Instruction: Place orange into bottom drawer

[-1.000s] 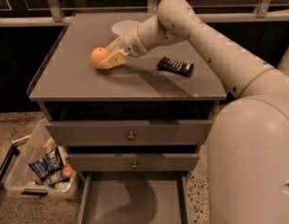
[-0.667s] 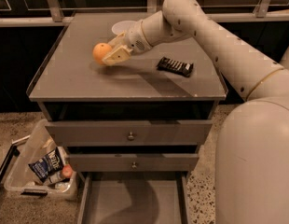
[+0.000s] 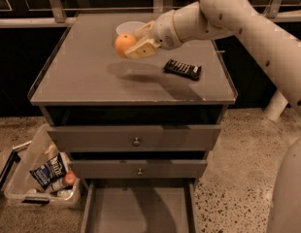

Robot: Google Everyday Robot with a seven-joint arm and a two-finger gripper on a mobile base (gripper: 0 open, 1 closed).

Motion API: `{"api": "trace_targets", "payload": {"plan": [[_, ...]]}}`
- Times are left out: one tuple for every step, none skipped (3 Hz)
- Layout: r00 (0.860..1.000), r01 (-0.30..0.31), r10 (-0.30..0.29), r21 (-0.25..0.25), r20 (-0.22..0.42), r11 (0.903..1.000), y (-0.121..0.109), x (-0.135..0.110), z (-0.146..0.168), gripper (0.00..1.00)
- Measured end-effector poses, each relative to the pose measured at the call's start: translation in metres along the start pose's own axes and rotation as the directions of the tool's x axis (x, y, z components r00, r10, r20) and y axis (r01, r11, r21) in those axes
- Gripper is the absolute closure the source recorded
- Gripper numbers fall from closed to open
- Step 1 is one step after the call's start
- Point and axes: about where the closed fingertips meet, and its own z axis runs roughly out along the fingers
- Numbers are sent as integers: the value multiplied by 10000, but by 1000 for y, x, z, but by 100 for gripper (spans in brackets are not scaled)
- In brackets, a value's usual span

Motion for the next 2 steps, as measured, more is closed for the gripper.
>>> {"api": "trace_targets", "payload": {"plan": [[9983, 325, -312, 272, -495, 9991, 11, 10, -42, 100], [9911, 731, -700, 242, -1130, 9970, 37, 21, -82, 100]]}}
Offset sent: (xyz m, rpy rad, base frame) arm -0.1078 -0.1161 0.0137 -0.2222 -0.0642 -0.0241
